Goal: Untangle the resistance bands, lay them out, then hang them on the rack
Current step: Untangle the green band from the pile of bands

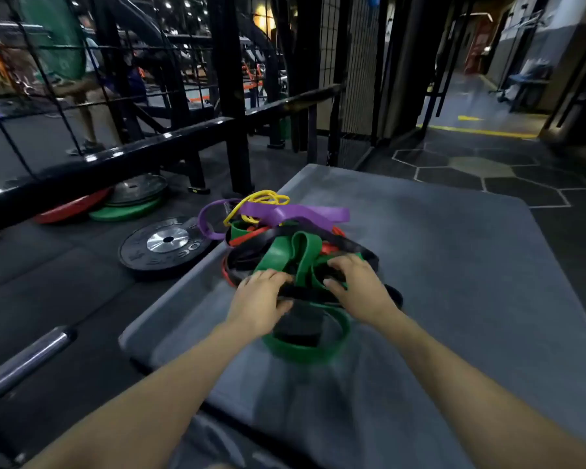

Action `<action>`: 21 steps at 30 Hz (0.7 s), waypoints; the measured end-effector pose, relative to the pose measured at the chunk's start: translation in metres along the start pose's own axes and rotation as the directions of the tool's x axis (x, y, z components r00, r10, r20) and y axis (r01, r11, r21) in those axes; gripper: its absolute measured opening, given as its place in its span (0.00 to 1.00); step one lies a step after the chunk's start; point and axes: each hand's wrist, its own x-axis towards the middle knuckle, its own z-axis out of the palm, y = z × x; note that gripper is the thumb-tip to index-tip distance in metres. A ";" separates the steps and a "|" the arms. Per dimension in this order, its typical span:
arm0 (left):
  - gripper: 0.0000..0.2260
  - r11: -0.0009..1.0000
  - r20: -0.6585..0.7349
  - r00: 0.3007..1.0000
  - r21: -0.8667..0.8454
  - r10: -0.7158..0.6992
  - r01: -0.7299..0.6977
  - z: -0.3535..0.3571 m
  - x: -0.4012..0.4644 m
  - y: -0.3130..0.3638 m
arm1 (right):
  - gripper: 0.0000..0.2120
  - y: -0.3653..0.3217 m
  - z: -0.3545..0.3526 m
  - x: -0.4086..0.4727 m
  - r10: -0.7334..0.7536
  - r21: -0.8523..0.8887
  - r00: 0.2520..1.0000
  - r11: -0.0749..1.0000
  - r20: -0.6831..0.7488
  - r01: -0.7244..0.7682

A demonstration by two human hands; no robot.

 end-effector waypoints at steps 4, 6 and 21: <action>0.11 0.998 -0.028 0.999 -0.059 -0.020 0.018 0.001 0.001 0.001 | 0.19 0.001 -0.003 -0.010 0.027 -0.026 0.999 0.999 0.026 -0.027; 0.06 0.971 -0.046 0.999 -0.239 -0.027 0.015 -0.005 0.006 0.004 | 0.19 -0.001 -0.006 -0.010 0.025 -0.024 0.999 0.999 0.029 -0.024; 0.06 0.298 -0.101 0.834 -0.951 -0.543 0.079 -0.088 0.098 -0.004 | 0.14 -0.010 -0.021 0.024 0.043 0.055 0.992 0.998 -0.117 -0.036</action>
